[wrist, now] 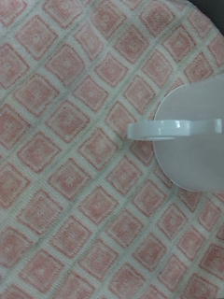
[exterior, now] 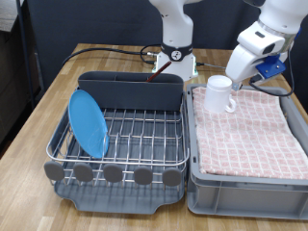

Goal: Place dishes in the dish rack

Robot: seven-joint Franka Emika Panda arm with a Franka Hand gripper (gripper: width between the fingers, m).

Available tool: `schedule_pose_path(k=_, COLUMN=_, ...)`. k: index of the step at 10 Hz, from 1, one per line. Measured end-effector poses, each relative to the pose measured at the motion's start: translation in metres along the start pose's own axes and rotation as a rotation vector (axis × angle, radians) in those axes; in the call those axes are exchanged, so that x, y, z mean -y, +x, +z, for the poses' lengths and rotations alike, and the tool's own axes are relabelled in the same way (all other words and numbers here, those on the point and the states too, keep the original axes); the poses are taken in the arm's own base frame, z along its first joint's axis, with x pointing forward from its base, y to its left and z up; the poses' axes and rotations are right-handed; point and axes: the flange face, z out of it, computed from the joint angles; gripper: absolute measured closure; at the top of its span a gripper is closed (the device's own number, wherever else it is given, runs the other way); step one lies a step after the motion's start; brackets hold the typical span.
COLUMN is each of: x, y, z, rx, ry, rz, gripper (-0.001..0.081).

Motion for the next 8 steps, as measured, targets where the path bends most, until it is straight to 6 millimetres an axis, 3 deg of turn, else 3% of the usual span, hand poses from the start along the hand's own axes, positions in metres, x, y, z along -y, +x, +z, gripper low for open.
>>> schedule_pose_path(k=8, x=-0.005, y=-0.004, z=0.036, rx=-0.014, ry=0.023, rz=-0.057, gripper=0.0004)
